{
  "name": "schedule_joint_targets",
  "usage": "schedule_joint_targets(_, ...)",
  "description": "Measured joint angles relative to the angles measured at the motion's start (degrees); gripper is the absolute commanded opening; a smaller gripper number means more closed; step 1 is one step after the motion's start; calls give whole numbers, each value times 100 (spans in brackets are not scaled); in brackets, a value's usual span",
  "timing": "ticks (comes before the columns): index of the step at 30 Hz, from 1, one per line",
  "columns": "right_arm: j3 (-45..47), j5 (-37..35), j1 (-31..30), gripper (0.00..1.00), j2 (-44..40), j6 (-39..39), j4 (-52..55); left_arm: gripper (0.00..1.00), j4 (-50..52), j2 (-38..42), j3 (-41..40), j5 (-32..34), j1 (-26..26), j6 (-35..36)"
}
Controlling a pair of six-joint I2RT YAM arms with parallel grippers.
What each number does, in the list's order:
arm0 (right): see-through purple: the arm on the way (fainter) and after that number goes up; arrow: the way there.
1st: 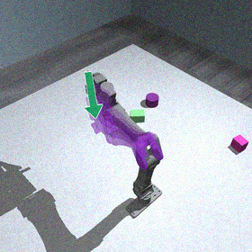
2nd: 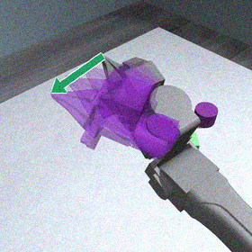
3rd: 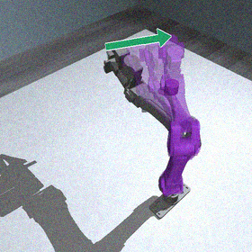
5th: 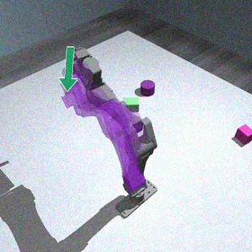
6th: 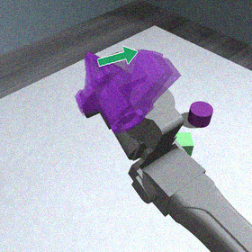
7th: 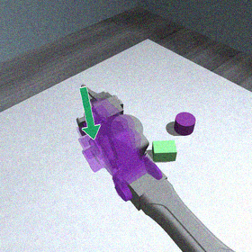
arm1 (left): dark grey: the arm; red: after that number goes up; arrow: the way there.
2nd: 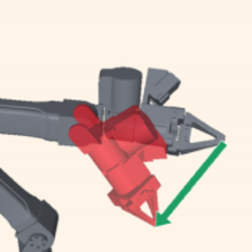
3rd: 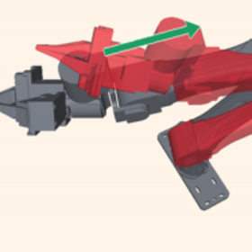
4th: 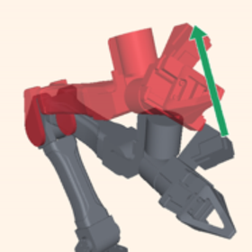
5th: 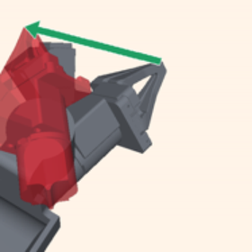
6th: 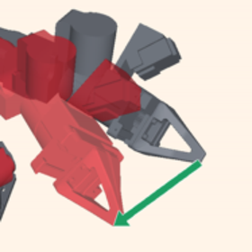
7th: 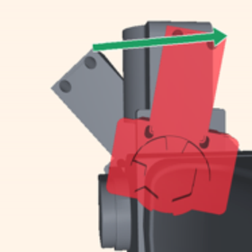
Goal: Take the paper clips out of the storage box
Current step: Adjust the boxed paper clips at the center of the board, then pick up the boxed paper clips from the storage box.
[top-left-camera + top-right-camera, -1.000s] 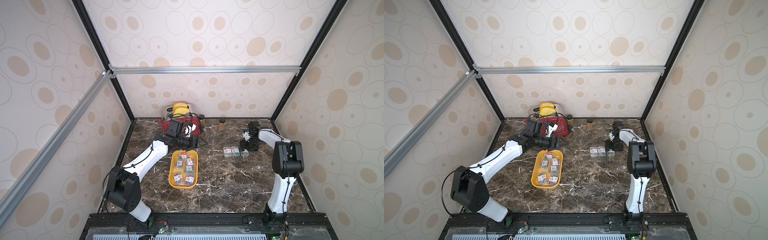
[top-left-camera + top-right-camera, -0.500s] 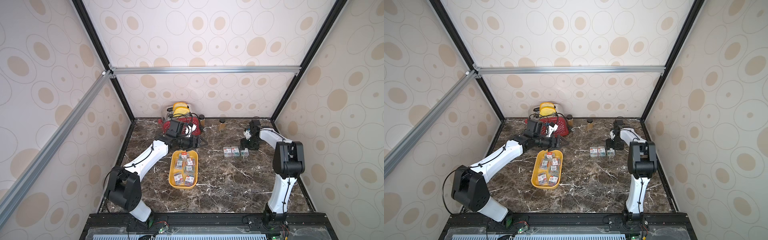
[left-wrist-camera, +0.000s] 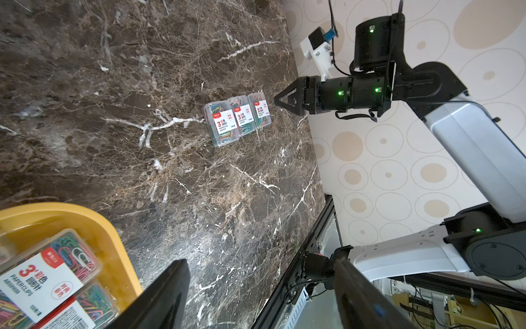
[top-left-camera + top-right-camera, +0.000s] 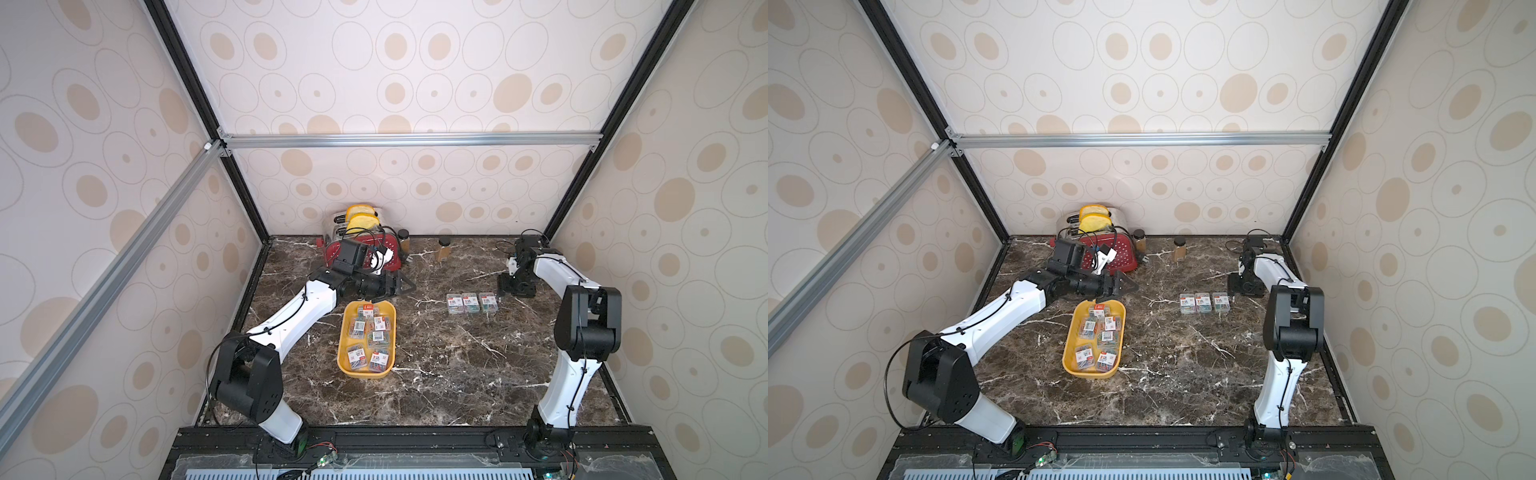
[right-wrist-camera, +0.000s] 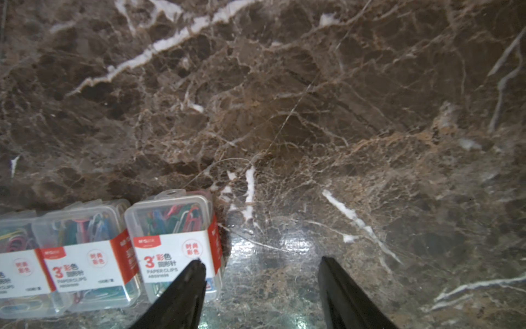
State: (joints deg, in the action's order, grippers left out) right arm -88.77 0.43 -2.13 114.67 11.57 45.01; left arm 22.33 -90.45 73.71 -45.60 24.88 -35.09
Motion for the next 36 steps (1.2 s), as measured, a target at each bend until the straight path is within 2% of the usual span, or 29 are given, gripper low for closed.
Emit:
schedule_joint_targets(6, 37, -13, 7, 68, 245, 7, -31, 88, 114, 2, 57, 55, 0, 74)
schedule_joint_targets(27, 74, 101, 7, 68, 356, 50, -144, 91, 267, 2, 83, 136, 0, 197)
schedule_joint_targets(36, 74, -70, 7, 69, 258, 197, -118, 99, 743, 2, 164, 570, -2, 564)
